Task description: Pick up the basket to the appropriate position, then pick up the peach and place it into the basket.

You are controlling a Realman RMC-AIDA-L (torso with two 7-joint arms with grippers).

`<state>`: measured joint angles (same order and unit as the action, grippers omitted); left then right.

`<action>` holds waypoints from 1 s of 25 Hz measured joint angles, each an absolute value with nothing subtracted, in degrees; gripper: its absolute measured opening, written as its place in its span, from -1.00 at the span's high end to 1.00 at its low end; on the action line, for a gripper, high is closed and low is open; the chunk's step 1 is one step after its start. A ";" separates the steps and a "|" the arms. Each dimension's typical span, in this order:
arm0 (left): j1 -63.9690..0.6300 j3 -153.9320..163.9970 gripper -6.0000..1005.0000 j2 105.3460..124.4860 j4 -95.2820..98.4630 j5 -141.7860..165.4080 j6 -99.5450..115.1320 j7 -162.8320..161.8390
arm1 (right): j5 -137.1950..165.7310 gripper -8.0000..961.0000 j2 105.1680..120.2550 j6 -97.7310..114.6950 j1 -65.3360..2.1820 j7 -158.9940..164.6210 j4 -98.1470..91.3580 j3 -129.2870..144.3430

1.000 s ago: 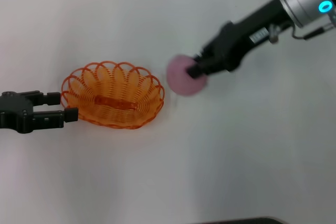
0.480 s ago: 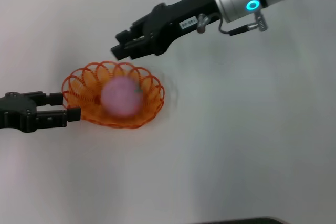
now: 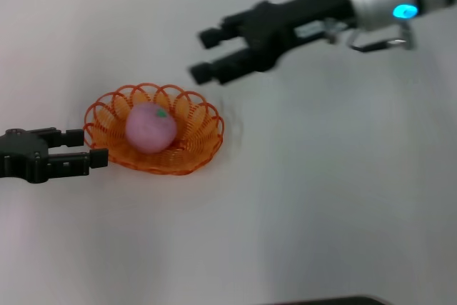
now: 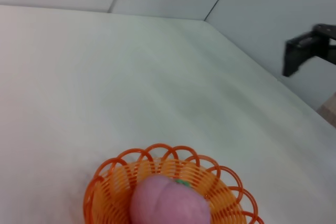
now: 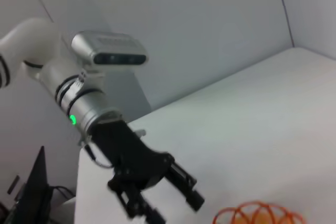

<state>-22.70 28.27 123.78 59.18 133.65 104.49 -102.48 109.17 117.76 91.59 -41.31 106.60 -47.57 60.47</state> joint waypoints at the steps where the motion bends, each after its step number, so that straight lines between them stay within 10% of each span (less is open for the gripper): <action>1: -22.67 28.21 -0.63 123.77 59.23 133.67 104.50 -102.48 | 109.21 -0.45 117.21 93.05 -40.13 106.65 -48.46 60.03; 11: -23.14 28.14 -0.63 123.50 59.78 134.55 104.50 -102.67 | 110.35 -0.99 110.96 103.46 -29.82 106.70 -50.50 55.81; 25: -23.91 28.34 -0.63 123.40 60.50 136.15 104.50 -103.71 | 119.04 -0.98 111.73 103.85 -29.56 107.13 -50.48 53.43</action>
<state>-23.91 28.34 123.40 60.50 136.15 104.50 -103.71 119.04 111.73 103.85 -29.56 107.13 -50.48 53.43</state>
